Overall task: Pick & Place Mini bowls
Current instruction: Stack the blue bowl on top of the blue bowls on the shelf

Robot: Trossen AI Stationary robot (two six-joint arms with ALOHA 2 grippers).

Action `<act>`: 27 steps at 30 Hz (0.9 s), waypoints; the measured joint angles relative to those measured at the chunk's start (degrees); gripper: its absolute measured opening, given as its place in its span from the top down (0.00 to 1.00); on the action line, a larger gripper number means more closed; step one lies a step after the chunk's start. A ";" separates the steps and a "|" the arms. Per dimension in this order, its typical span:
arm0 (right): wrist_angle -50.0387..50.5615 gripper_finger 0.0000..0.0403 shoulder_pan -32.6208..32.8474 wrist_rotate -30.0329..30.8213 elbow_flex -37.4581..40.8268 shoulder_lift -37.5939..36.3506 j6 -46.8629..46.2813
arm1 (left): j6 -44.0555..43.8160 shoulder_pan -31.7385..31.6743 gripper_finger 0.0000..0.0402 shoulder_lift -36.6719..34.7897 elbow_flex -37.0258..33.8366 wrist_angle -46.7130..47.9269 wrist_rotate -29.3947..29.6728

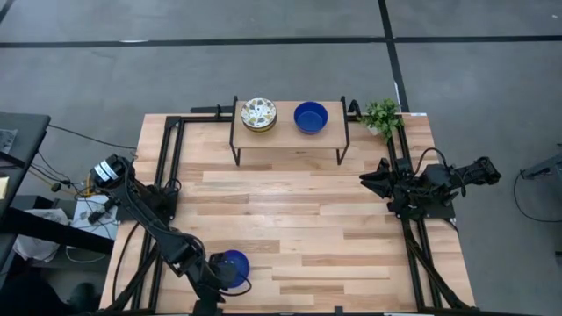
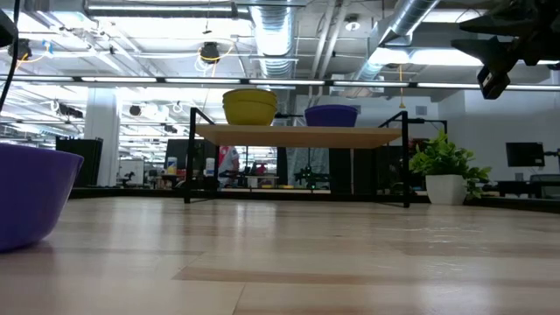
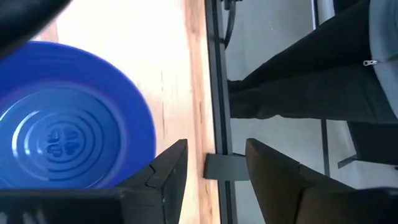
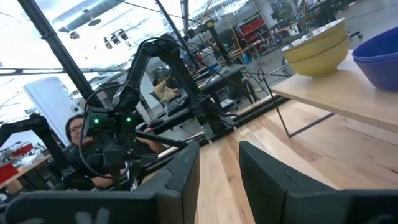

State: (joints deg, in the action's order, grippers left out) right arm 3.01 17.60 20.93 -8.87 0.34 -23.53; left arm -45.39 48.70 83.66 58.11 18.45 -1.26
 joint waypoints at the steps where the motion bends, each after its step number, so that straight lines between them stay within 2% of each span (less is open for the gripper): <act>1: 0.00 0.75 -0.01 0.00 0.01 0.00 0.00 | 0.00 0.00 0.60 0.00 0.00 -0.26 -0.02; 9: 0.00 0.75 -0.01 0.00 -0.01 0.02 0.02 | 0.47 0.00 0.61 0.00 -0.02 -0.91 0.04; 17: 0.00 0.75 0.01 0.00 0.01 0.00 0.02 | 7.55 0.01 0.62 0.24 -0.02 -0.48 2.76; 27: 0.02 0.75 -0.01 0.00 0.01 0.00 0.04 | 7.99 0.05 0.62 5.26 -0.04 0.14 1.48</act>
State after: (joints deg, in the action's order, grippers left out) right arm 3.03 17.58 20.93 -8.86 0.34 -23.49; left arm -37.40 48.75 88.92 58.06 18.59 0.22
